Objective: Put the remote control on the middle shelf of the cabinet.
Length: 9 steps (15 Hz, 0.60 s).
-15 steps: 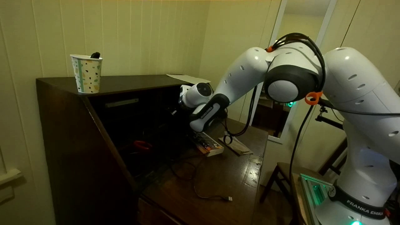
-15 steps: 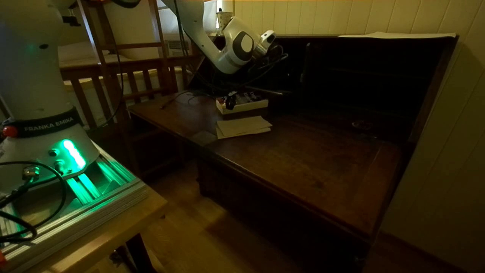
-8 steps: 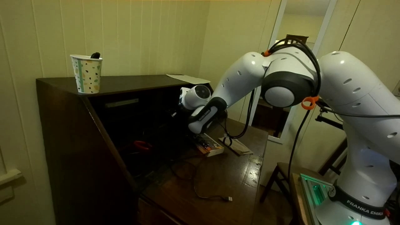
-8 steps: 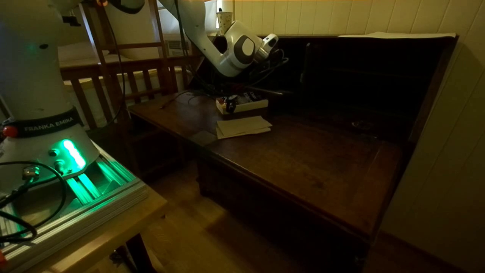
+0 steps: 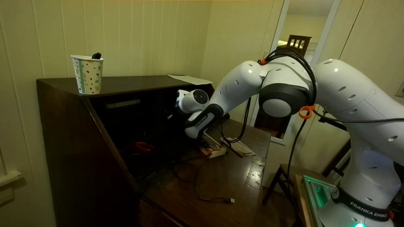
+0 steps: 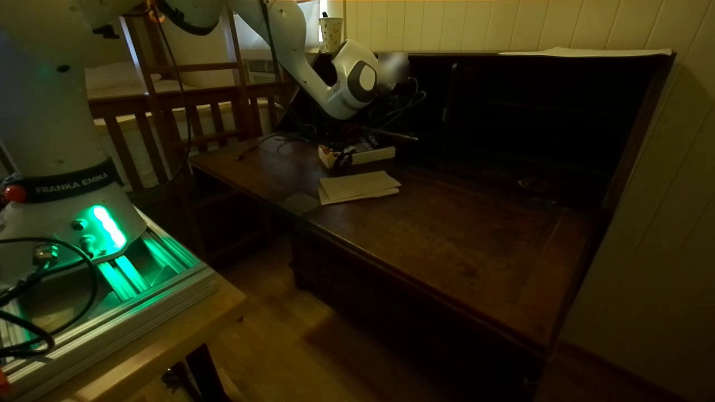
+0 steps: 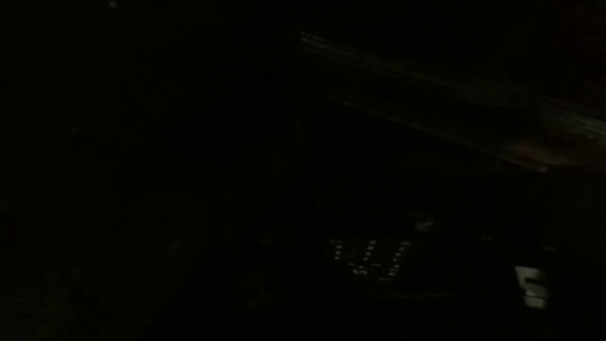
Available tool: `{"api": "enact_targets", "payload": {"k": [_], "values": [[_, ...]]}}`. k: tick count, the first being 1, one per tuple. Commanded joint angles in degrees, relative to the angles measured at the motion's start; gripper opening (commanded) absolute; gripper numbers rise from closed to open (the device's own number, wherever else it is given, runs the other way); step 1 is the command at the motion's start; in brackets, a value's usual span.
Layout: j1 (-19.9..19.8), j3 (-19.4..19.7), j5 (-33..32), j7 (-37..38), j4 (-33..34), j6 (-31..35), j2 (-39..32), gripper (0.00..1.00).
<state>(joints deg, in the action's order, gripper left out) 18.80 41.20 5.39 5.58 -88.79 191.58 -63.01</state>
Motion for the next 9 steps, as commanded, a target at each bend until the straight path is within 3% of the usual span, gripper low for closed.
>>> {"api": "enact_targets", "payload": {"k": [1, 9], "values": [[-1.9, 1.0, 1.6, 1.3, 7.0, 0.1, -4.2, 0.36], [-5.8, 0.7, 1.1, 2.3, 15.8, -2.6, -7.9, 0.36]]}}
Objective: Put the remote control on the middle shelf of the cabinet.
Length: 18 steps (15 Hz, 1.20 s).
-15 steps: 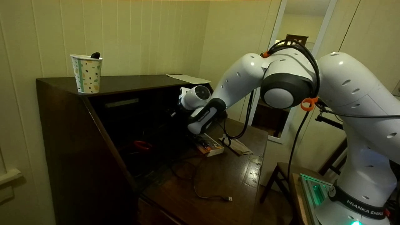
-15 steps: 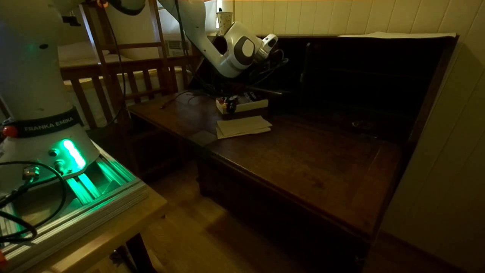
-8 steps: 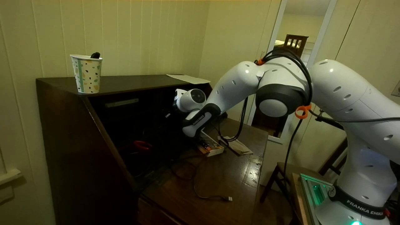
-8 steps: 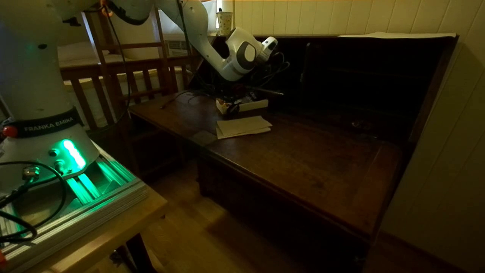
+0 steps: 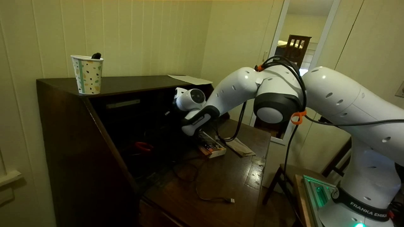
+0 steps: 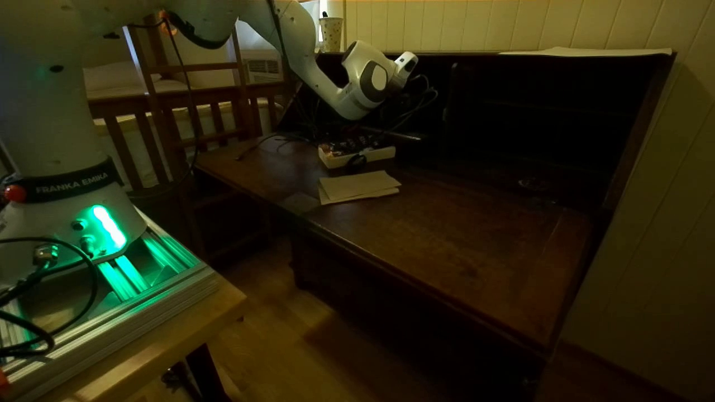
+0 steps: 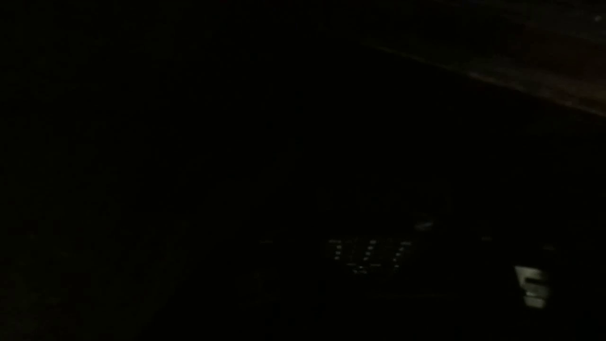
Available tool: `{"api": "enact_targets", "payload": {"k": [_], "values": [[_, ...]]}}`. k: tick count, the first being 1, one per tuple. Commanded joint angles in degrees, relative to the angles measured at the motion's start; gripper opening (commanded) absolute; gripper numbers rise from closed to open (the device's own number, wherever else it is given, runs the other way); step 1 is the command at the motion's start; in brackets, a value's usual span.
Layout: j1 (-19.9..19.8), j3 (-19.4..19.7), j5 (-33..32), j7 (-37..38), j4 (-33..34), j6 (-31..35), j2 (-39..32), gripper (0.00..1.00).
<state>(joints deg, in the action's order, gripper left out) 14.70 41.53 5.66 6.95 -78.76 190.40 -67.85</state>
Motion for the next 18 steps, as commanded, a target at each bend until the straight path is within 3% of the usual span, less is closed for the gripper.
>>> {"api": "enact_targets", "payload": {"k": [1, 14, 18], "values": [[-2.3, -0.2, 0.4, 0.8, 6.6, -1.7, -3.2, 0.36], [-11.0, -12.3, -0.9, -1.2, 14.0, -8.0, -3.7, 0.36], [-12.2, -14.1, -0.6, -1.7, 15.6, -10.2, -4.2, 0.36]]}}
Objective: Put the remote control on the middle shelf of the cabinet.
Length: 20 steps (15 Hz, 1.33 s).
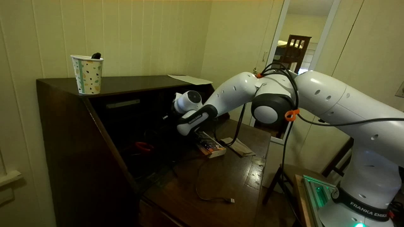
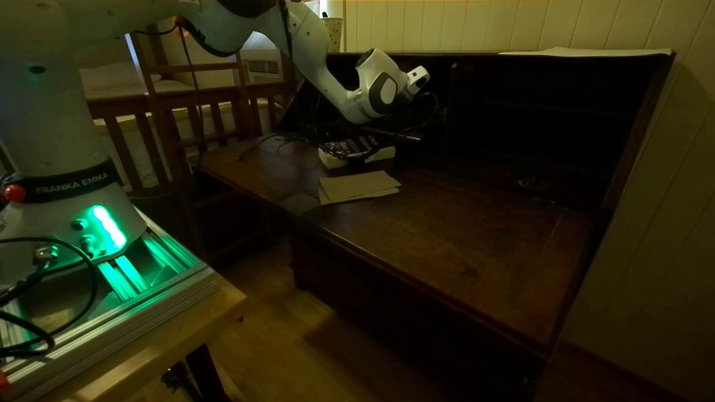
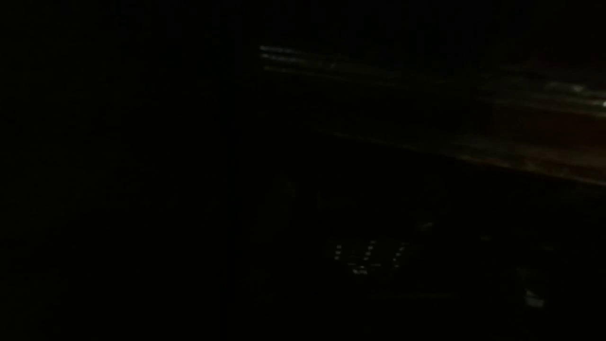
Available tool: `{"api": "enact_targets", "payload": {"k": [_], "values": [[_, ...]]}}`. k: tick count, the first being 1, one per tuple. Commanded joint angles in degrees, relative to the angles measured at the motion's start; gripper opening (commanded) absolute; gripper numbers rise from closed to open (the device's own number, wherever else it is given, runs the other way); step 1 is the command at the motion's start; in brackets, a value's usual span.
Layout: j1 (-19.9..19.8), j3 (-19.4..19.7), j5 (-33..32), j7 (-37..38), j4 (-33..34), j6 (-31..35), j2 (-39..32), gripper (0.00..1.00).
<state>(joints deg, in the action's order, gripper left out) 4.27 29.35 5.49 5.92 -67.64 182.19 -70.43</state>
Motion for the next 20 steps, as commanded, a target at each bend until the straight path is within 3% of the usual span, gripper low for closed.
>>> {"api": "enact_targets", "payload": {"k": [1, 4, 8, 14, 20], "values": [[-2.0, -2.1, -0.5, -0.8, 4.9, -2.3, -1.6, 0.83], [-2.1, -2.1, -0.4, -0.9, 5.3, -2.8, -1.7, 0.99], [0.2, -0.1, 0.0, -0.4, 1.2, -3.7, 1.4, 0.98], [5.4, 0.8, 0.0, -3.7, -13.2, -0.1, 10.4, 0.99], [14.4, 8.1, 0.3, -2.9, -28.7, -1.2, 21.1, 1.00]]}}
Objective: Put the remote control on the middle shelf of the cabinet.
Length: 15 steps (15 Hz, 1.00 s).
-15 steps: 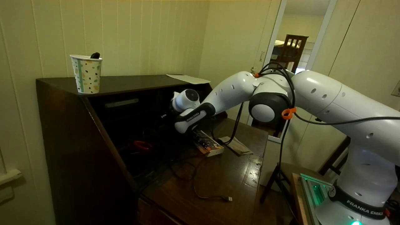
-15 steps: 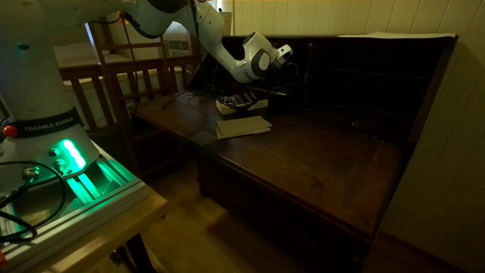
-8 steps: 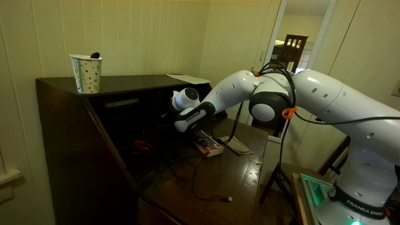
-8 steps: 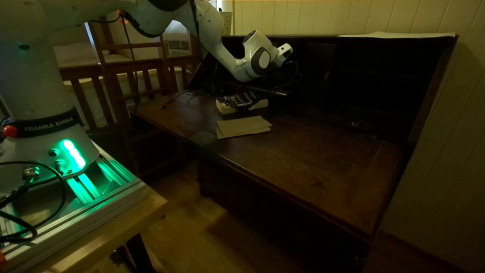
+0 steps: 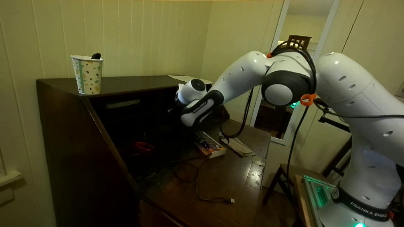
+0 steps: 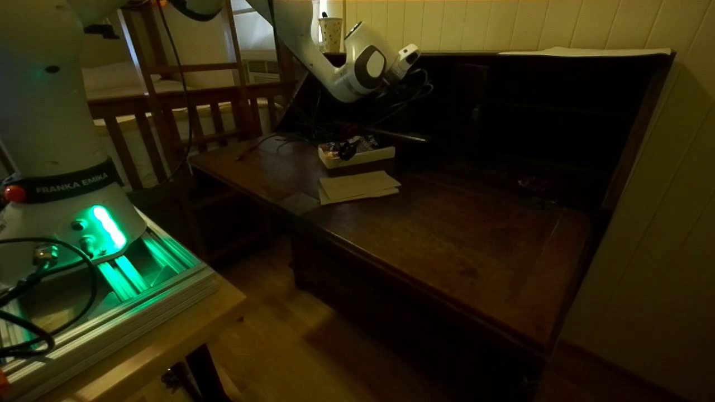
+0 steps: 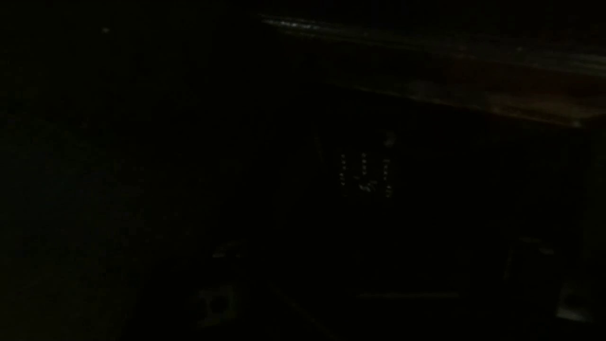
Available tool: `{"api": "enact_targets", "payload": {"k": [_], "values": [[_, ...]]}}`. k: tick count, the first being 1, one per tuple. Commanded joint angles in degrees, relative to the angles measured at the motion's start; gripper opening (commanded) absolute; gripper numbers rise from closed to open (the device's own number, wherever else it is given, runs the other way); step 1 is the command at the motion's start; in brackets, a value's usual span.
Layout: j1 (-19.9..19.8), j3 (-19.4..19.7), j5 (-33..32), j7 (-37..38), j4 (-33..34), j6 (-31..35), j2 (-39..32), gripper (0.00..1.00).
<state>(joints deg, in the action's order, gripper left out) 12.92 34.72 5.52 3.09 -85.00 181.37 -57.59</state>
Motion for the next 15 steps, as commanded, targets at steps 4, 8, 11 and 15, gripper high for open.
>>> {"api": "enact_targets", "payload": {"k": [4, 8, 11, 15], "values": [[17.4, 14.7, -0.9, 1.1, -22.1, -7.0, 14.1, 1.00], [30.5, 29.4, -8.5, 5.3, -34.3, -8.8, 19.2, 1.00], [38.4, 37.5, -12.0, 1.7, -43.1, -7.1, 26.5, 1.00], [46.2, 48.3, -15.9, -4.4, -49.0, -7.2, 34.7, 1.00]]}}
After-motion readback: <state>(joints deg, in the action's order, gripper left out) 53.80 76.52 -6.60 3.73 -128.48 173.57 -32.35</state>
